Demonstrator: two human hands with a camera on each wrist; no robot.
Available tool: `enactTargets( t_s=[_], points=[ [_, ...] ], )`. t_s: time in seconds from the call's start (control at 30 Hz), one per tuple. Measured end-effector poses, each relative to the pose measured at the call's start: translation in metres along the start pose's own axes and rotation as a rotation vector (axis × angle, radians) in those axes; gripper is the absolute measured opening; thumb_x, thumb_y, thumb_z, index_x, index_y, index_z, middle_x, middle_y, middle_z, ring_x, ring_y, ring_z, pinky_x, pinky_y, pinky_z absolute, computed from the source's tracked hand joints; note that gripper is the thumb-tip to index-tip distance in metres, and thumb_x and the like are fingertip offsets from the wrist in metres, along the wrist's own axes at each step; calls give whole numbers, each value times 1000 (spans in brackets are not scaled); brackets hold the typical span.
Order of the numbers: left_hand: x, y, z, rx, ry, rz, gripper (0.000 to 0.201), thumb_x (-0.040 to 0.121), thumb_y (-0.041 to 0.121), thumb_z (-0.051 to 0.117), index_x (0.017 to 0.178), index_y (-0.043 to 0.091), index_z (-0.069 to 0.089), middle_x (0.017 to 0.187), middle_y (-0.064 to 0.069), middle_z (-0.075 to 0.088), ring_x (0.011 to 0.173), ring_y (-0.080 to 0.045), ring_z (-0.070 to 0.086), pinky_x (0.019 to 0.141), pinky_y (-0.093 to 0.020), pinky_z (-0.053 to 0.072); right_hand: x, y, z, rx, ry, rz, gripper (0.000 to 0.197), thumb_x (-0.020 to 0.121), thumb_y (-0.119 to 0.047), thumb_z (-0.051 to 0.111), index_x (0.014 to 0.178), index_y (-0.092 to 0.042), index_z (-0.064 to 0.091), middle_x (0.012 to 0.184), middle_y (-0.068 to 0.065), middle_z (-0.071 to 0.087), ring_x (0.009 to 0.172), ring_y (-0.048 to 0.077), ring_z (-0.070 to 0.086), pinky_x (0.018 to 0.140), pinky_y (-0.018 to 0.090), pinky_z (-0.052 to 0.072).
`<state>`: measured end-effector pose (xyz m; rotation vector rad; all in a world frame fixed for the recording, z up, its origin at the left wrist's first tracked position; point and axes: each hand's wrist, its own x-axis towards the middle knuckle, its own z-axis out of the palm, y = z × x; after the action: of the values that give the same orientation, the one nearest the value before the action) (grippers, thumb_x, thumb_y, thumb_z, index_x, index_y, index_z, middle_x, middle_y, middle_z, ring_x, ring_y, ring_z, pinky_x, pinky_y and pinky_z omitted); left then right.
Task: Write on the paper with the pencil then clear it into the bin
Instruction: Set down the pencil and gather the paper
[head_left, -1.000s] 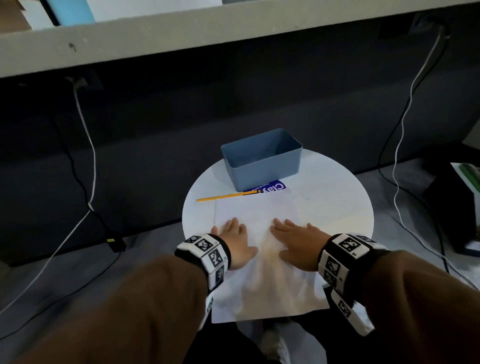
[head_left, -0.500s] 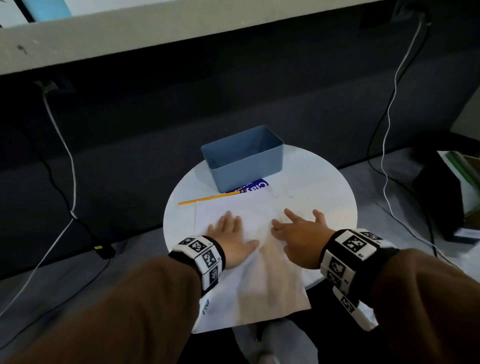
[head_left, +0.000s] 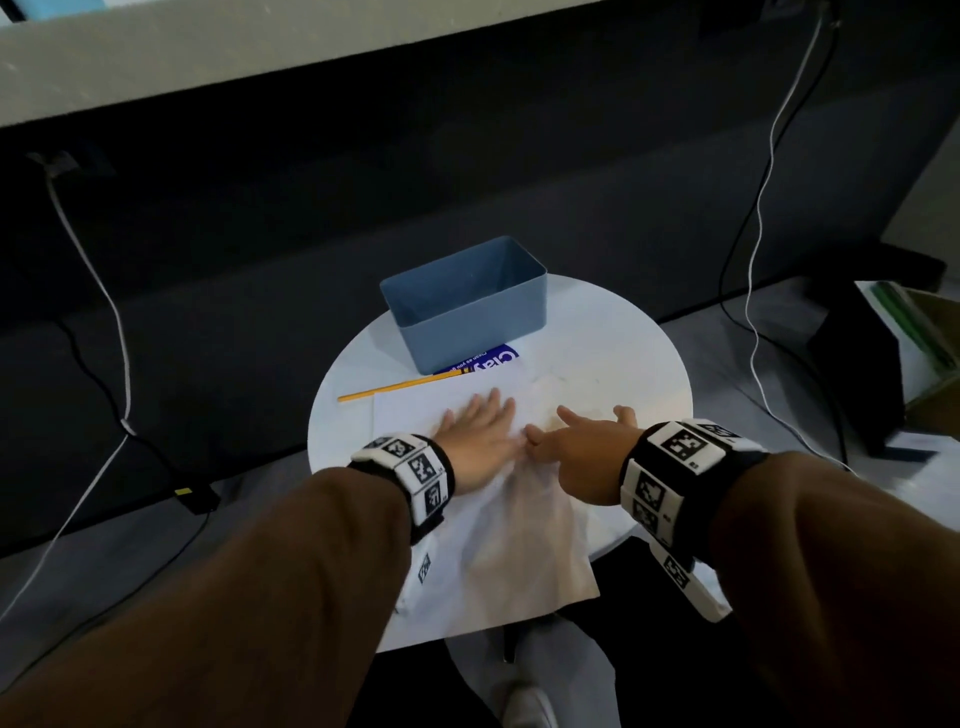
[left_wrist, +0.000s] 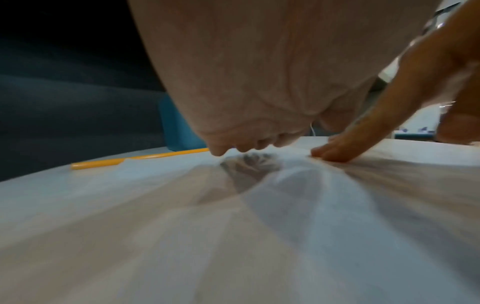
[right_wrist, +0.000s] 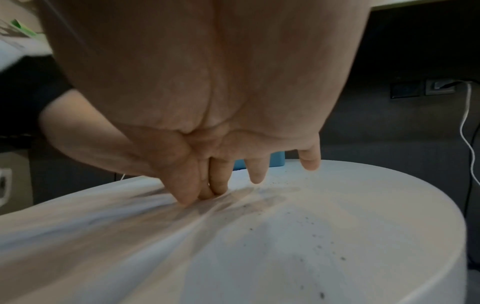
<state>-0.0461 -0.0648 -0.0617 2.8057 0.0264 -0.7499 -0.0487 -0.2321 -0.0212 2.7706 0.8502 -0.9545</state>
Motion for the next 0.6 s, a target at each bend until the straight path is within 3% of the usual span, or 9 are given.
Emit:
enactTargets(
  t_s=[0.13, 0.17, 0.23, 0.3, 0.4, 0.47, 0.6],
  points=[
    [10, -17, -6, 20, 75, -207, 67, 106, 47, 22, 159, 18, -7, 165, -7, -21, 152, -27, -17, 121, -47, -3, 2, 0, 1, 5, -20, 12, 70, 98, -4, 25, 162, -32, 15, 169, -19, 6, 158, 18, -3, 116, 72, 0],
    [7, -12, -3, 61, 56, -152, 66, 106, 47, 23, 159, 20, -4, 165, -5, -20, 152, -28, -17, 121, -49, -2, 2, 0, 2, 20, -14, 13, 71, 97, -4, 25, 162, -32, 16, 169, -18, 9, 158, 18, -3, 116, 71, 0],
    [-2, 8, 0, 135, -16, 86, 56, 109, 31, 25, 160, 23, 4, 165, -4, -17, 151, -31, -17, 121, -55, 0, 3, 0, 2, 38, 6, 13, 70, 97, -4, 27, 161, -33, 22, 168, -18, 17, 158, 17, -2, 117, 71, -1],
    [-2, 18, -4, 4, -34, 208, 52, 110, 18, 21, 160, 19, 6, 166, -2, -13, 152, -27, -14, 121, -56, 0, 0, -1, 2, 42, 16, 19, 70, 96, -4, 29, 160, -33, 25, 167, -17, 19, 158, 16, -1, 116, 71, -1],
    [10, 5, -11, -43, 136, -19, 52, 110, 26, 16, 160, 16, 4, 166, -5, -13, 152, -28, -13, 122, -53, 3, -3, -4, 1, 24, 1, 17, 66, 100, -6, 24, 162, -31, 18, 169, -18, 7, 158, 20, 0, 116, 73, 2],
    [13, 0, -6, -37, 116, -127, 59, 107, 43, 14, 160, 21, -1, 165, -4, -18, 152, -26, -15, 121, -50, -1, -4, -4, 1, 26, 5, 13, 65, 101, -7, 24, 161, -32, 19, 169, -17, 6, 158, 20, 0, 116, 73, 1],
    [6, 24, 5, -62, -18, 177, 55, 108, 45, 9, 160, 31, -2, 165, 3, -18, 151, -20, -18, 121, -50, -10, 1, -1, 4, 61, 67, 33, 69, 97, -6, 32, 159, -37, 27, 169, -11, 17, 158, 15, 1, 115, 71, -1]
  ],
)
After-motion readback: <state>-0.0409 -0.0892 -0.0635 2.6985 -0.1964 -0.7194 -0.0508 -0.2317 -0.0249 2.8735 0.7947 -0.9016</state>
